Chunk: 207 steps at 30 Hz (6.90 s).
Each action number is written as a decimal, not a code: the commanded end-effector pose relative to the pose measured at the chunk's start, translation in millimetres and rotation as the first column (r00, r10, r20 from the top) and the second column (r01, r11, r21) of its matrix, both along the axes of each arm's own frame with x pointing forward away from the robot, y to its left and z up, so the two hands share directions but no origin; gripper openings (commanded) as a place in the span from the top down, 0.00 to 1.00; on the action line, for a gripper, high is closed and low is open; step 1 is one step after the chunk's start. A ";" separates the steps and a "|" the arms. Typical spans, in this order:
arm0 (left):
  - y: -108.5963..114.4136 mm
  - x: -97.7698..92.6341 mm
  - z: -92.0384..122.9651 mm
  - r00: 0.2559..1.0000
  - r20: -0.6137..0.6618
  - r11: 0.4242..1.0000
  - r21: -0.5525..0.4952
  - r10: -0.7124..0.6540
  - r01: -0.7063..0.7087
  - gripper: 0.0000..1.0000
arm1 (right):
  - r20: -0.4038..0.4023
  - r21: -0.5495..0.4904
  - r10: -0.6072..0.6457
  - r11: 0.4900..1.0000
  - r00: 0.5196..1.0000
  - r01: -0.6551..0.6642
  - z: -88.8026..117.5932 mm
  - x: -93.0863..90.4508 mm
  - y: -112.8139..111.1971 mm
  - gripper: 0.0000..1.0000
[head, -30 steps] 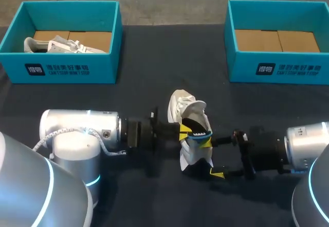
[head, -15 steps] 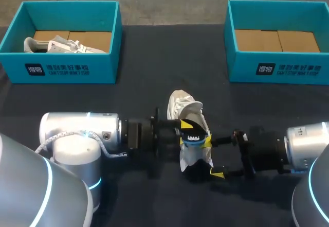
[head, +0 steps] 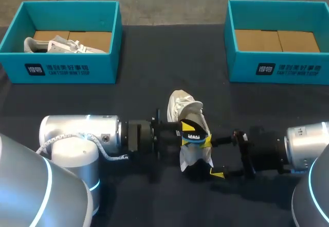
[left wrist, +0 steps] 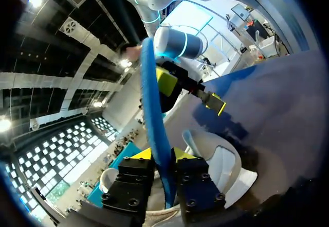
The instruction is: Take the shoe out of the shoebox, open the shoe tongue, remove and reinsert the insole, then place the shoe into the shoebox
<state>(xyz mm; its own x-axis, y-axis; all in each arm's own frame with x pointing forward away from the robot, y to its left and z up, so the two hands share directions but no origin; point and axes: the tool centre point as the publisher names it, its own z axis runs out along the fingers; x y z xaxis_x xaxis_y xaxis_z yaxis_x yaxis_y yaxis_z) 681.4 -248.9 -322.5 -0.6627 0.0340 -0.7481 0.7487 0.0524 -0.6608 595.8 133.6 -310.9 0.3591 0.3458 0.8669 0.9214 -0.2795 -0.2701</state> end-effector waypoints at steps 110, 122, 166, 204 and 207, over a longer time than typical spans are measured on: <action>0.3 14.7 -25.8 0.969 0.245 0.982 0.184 -0.005 -0.042 0.70 | -0.018 -0.178 0.037 0.983 0.999 -0.040 18.6 5.0 1.1 0.00; 11.9 2.5 -5.6 0.987 0.160 0.994 0.104 0.014 -0.031 0.77 | -0.018 -0.178 0.037 0.983 0.999 -0.040 18.6 5.0 1.1 0.00; 1.5 25.4 -34.4 0.965 0.263 0.983 0.180 -0.004 -0.045 1.00 | -0.018 -0.178 0.037 0.983 0.999 -0.040 18.6 5.0 1.1 0.00; 12.9 16.0 -24.4 0.976 0.213 0.991 0.134 -0.045 0.017 1.00 | -0.018 -0.178 0.037 0.983 0.999 -0.040 18.6 5.0 1.1 0.00; 10.6 19.9 -32.0 0.973 0.224 0.988 0.153 -0.048 0.014 1.00 | -0.018 -0.178 0.037 0.983 0.999 -0.040 18.6 5.0 1.1 0.00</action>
<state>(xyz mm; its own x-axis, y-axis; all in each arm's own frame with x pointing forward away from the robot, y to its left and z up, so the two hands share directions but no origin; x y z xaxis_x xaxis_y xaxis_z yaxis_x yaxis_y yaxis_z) 698.7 -233.2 -350.0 -0.4742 0.1679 -0.8643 0.8802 0.1109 -0.4614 601.0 132.2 -292.8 0.3529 0.5031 0.7889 0.9294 -0.2861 -0.2333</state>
